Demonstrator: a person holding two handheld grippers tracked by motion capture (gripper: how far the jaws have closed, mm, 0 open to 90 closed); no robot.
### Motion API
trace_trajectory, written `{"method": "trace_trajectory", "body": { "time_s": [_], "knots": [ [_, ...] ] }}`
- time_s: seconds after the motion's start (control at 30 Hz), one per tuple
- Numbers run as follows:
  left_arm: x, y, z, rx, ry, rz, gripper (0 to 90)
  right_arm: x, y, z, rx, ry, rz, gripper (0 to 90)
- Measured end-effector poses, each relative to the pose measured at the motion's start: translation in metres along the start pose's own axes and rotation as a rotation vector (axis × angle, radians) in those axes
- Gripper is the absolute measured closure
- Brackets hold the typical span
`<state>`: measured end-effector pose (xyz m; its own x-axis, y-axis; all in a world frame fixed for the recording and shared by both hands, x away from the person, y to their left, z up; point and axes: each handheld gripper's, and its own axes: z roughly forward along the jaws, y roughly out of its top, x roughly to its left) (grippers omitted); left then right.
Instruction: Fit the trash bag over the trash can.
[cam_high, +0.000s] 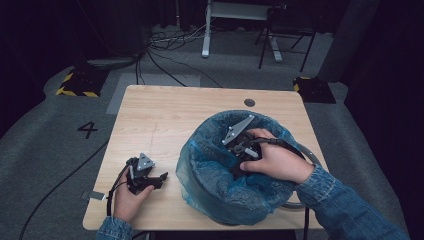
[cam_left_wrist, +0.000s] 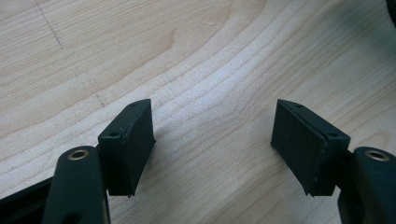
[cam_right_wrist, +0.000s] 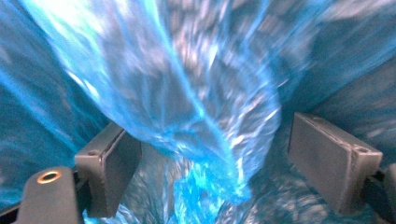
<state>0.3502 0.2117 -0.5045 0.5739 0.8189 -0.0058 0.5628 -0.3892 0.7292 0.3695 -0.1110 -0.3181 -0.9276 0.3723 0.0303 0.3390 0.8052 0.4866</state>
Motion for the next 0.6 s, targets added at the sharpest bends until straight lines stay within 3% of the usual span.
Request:
{"method": "trace_trajectory", "body": {
  "time_s": [0.17,0.6],
  "knots": [
    [0.000,0.000,0.000,0.000,0.000,-0.001,29.6,-0.001,0.005,-0.022,-0.108,-0.006,-0.024,17.5],
    [0.000,0.000,0.000,0.001,-0.005,-0.003,28.9,-0.002,0.002,-0.079,-0.339,-0.068,-0.004,17.4]
  ]
}}
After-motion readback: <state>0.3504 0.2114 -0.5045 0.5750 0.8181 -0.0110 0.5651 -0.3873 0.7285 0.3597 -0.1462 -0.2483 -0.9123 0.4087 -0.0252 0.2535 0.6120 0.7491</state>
